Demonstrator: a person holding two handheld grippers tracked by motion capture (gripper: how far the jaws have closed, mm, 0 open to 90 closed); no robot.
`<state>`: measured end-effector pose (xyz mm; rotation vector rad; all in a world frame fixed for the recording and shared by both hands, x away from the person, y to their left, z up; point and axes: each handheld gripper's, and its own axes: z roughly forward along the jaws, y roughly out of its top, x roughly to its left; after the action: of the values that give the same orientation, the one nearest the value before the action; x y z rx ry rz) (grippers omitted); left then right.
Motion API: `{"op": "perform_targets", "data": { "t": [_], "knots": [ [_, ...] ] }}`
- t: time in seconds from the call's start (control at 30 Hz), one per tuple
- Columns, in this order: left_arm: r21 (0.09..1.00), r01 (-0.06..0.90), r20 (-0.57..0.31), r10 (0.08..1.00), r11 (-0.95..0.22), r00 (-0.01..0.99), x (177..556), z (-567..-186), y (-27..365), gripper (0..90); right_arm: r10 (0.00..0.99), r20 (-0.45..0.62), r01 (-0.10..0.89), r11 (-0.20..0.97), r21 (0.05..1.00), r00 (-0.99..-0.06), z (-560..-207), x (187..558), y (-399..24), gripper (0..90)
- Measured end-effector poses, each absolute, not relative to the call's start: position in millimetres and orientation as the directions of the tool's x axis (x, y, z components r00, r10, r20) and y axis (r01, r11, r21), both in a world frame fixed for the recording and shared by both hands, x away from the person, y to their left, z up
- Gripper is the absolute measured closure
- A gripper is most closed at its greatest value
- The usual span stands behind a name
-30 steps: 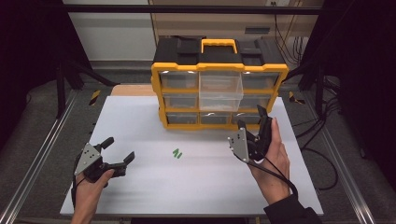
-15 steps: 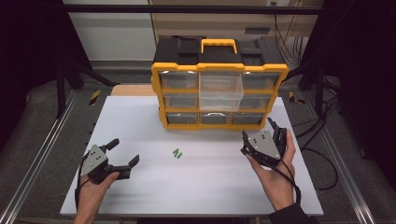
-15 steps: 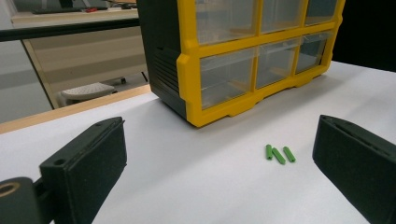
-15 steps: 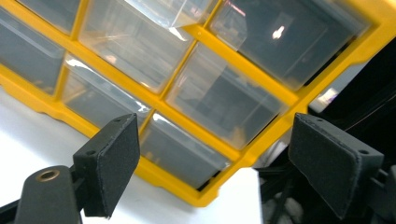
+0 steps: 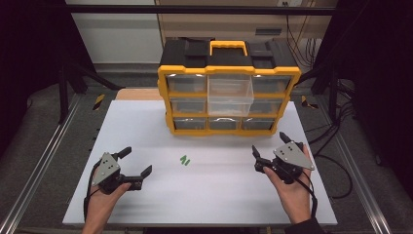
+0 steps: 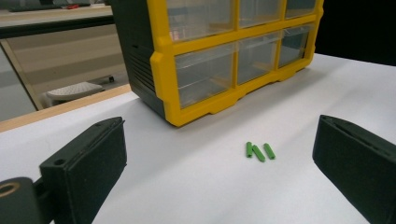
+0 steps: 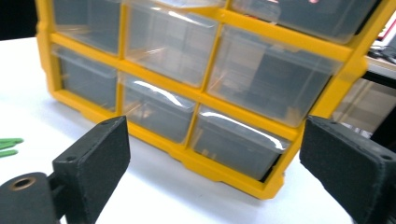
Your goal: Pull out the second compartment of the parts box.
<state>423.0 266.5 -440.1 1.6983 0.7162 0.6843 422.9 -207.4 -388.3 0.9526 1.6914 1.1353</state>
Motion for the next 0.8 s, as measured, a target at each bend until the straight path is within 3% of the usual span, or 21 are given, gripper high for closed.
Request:
{"op": "perform_targets", "data": {
  "t": [0.8],
  "knots": [
    [0.964, 0.137, 0.077, 0.737, -0.227, 0.672, 421.6, -441.7, 244.6, 2.7, 0.905, -0.111, 0.13, 0.179, 0.975, -0.411, -438.0, 419.3, -233.7, 9.7]
  ]
}}
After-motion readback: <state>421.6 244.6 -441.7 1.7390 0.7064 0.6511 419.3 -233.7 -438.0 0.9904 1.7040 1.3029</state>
